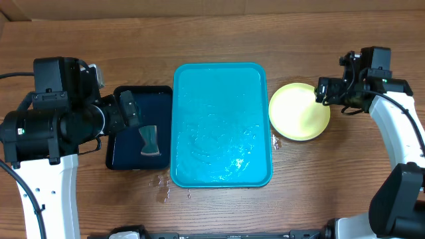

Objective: Clean dirty plates on tray and stack at the side

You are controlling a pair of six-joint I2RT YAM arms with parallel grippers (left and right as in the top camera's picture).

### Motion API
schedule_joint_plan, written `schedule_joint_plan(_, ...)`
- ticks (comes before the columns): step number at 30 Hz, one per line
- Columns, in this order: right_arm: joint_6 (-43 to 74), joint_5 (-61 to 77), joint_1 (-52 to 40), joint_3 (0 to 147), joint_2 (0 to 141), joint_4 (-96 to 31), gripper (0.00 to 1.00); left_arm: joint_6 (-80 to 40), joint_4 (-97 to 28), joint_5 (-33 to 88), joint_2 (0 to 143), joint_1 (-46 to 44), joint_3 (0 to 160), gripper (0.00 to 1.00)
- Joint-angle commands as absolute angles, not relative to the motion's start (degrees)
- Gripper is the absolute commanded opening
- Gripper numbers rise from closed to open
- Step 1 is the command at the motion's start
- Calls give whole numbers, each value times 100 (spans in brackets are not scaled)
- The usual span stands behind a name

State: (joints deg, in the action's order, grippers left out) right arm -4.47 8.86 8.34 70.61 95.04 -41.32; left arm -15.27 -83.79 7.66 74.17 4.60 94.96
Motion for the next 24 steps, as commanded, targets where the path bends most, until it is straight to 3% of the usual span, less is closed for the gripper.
schedule_joint_plan(1,-456,1343,727,7253,9181,-3837,100,-1588,-8372,744,7426,449,9509,100)
schedule_joint_plan(15,-478,1295,-480,7253,6847,-508,100,-1588,-8372,744,7426,449,9509,100)
schedule_joint_plan(24,-478,1107,-589,7251,5902,-266,100,-1588,-8372,744,7426,449,9509,100)
